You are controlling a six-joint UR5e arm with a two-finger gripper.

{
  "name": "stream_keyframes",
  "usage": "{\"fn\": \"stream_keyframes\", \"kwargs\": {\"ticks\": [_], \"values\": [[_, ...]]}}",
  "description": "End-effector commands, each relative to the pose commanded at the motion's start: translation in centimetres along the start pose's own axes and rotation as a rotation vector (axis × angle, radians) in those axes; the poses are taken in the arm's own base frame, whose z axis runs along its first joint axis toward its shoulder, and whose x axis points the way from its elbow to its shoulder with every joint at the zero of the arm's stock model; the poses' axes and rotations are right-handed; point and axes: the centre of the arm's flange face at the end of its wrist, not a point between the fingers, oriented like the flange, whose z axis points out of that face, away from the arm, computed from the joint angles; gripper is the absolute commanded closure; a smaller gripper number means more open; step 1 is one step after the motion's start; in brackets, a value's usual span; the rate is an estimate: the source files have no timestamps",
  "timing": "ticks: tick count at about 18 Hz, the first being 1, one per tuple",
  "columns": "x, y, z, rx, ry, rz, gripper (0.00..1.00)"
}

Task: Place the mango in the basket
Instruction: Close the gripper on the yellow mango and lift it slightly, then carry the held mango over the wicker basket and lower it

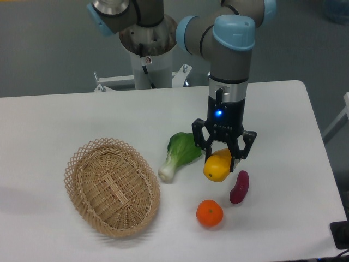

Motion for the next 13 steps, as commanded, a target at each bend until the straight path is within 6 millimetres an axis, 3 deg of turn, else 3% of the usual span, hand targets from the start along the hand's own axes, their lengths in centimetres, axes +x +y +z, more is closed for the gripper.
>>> {"fn": "stream_keyframes", "kwargs": {"ticks": [3,13], "values": [[-0.1,-0.5,-0.3,0.002,-0.008,0.004,0.58],[2.6,-2.8,0.1,0.015,0.017,-0.039,0.58]]}}
